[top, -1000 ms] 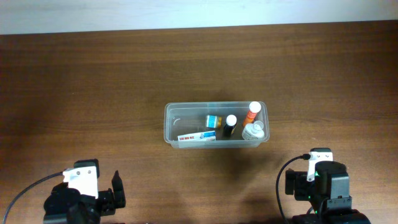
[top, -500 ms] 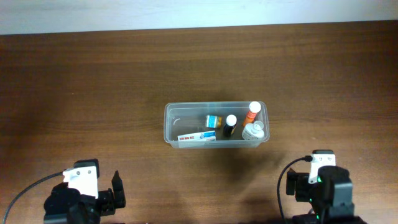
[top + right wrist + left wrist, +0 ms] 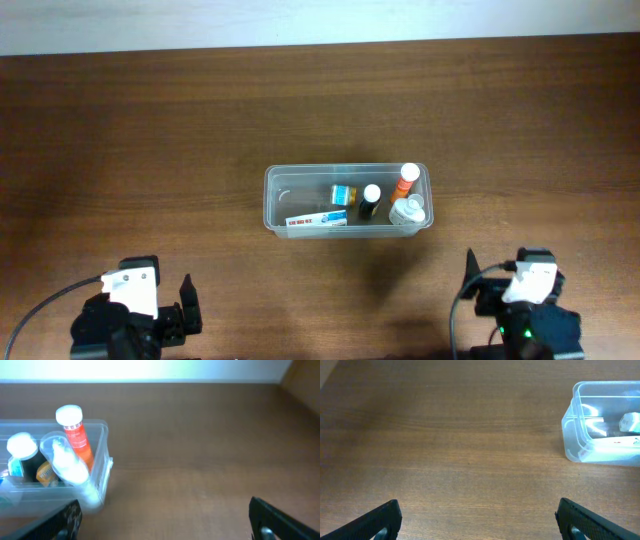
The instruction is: Pack container
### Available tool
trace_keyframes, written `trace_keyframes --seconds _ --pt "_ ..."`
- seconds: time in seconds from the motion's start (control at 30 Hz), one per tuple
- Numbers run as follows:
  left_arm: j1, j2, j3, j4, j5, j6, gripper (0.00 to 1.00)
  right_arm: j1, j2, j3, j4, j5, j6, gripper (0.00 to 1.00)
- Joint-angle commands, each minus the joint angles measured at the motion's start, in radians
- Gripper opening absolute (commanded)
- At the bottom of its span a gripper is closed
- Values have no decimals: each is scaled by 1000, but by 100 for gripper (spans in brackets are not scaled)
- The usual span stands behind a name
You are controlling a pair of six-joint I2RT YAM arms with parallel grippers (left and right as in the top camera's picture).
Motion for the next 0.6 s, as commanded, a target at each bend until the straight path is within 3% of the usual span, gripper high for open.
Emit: trace_keyframes --seconds 0.0,0.23,0.27,0.4,0.57 --pt "5 -5 -2 0 -11 -10 100 0 -6 -121 175 -30 -16 98" --pt "5 -5 -2 0 -11 -10 99 0 -6 -388 813 -59 -132 98" --pt "5 -5 -2 0 -11 -10 99 0 -6 -409 842 -63 -132 98" --pt "5 -5 -2 0 -11 -10 99 -2 -4 -407 692 -71 -132 98" --pt "5 -5 -2 0 -11 -10 100 -1 5 -407 703 -74 -132 98"
